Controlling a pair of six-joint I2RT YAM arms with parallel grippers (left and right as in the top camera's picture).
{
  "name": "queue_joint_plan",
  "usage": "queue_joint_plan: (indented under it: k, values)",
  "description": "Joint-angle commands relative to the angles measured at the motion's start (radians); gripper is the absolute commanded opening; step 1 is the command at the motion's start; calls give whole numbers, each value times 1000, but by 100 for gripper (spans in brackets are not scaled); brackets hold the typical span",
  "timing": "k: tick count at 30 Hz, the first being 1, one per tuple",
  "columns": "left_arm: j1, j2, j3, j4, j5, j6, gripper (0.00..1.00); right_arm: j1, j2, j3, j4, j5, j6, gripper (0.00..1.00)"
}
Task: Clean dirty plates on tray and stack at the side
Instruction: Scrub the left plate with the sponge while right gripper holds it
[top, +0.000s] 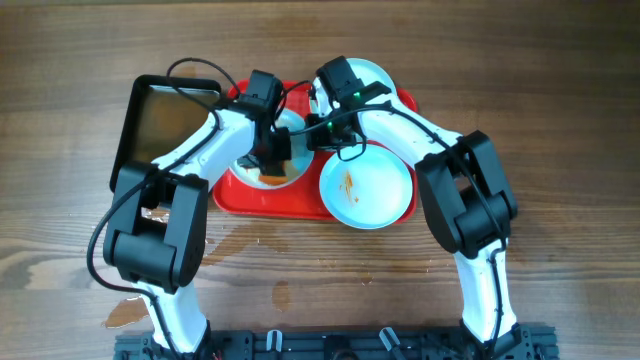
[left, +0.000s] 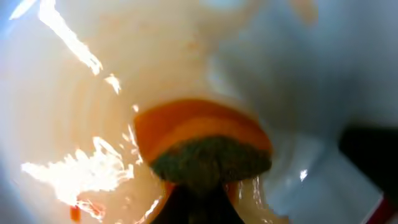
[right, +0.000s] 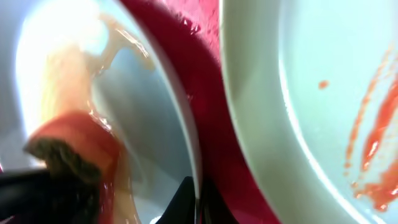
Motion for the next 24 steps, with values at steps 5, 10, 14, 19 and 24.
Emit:
queue_joint_plan:
  k: [5, 10, 14, 19, 24]
  values:
    - [14, 72, -45, 43, -452, -334, 4, 27, 24, 2, -5, -46, 0, 4]
    - [14, 72, -44, -55, -480, -456, 4, 27, 24, 2, -4, -33, 14, 4]
    - [14, 72, -44, -154, -475, -571, 4, 27, 24, 2, -5, -30, 15, 4]
    - [14, 72, -44, -193, -375, -520, 4, 27, 24, 2, -5, -30, 15, 4]
    - [13, 72, -42, -146, -98, -122, 4, 27, 24, 2, -3, -27, 21, 4]
